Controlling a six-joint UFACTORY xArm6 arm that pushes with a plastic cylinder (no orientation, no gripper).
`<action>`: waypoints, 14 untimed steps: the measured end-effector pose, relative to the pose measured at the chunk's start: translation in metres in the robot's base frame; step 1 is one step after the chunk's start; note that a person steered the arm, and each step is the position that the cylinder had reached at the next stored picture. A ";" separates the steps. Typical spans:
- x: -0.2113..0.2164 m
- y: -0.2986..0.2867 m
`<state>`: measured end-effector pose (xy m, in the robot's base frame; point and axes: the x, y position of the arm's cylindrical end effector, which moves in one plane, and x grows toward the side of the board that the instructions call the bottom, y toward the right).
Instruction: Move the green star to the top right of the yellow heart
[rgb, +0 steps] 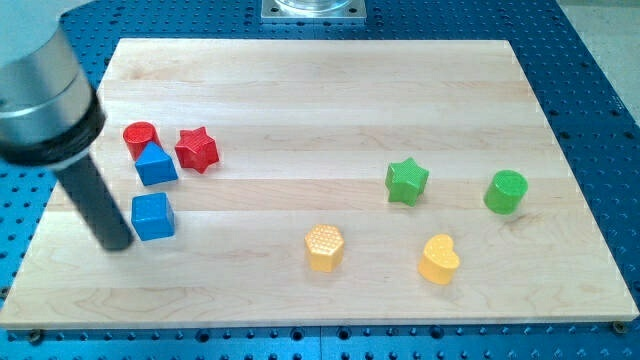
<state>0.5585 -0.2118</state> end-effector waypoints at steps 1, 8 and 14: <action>0.002 0.059; -0.072 0.208; -0.058 0.361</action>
<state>0.5006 0.1488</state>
